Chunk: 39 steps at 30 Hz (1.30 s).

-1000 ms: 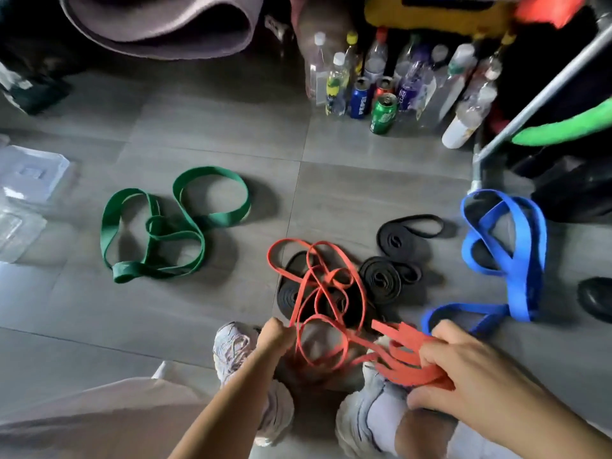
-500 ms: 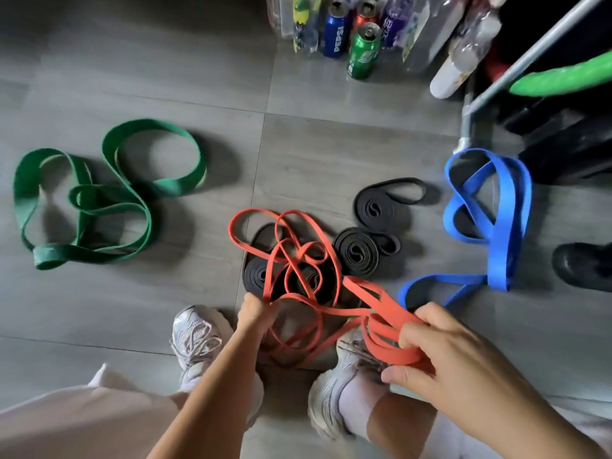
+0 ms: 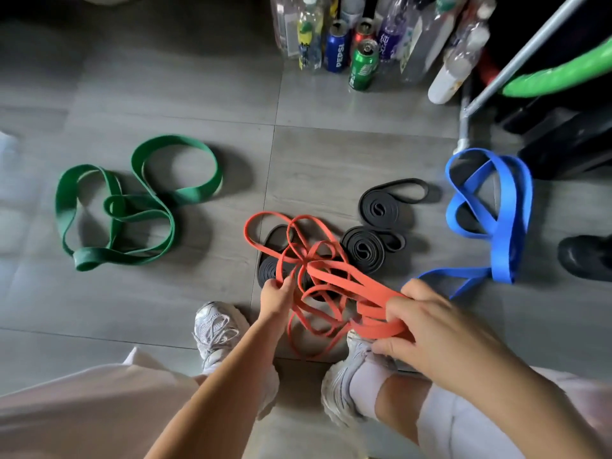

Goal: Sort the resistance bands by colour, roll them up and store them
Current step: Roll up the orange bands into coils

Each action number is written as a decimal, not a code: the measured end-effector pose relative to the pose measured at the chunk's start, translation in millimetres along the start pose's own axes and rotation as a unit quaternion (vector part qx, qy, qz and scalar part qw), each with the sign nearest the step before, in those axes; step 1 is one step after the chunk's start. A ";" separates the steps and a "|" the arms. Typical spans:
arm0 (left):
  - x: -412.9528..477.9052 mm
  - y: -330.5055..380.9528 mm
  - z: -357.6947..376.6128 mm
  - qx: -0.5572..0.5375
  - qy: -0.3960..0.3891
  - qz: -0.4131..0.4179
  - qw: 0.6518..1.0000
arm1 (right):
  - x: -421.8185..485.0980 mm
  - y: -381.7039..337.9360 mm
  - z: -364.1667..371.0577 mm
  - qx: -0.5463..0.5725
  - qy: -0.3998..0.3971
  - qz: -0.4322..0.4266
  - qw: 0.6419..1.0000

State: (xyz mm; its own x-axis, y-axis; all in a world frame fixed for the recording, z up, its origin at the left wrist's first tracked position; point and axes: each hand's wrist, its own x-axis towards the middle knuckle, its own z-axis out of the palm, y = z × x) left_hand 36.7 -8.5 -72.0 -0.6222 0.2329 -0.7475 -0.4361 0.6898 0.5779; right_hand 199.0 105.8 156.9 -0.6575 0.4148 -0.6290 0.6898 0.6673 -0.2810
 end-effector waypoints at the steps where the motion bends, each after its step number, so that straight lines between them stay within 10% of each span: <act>1: -11.8 12.6 -7.3 -0.035 -0.010 0.015 0.999 | 0.0 -0.7 -0.4 -0.002 0.003 0.005 1.000; 9: -136.2 133.0 -106.1 -0.133 -0.150 0.181 0.963 | -6.5 4.8 3.9 0.004 0.082 0.033 0.996; 21: -335.0 242.7 -208.4 -0.139 -0.114 0.455 0.872 | -57.8 -12.4 -13.3 0.025 0.147 0.037 0.988; 39: -320.0 206.1 -219.6 -0.176 -0.062 0.418 0.889 | -95.1 -48.2 -47.7 0.087 0.265 -0.065 0.958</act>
State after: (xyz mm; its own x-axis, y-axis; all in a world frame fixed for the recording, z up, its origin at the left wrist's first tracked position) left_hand 3.2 -91.4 358.3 -0.7583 0.6513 -0.0266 -0.0452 -0.0119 0.9989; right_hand 213.8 63.8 264.9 -0.7709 0.6218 -0.1379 0.6019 0.6403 -0.4773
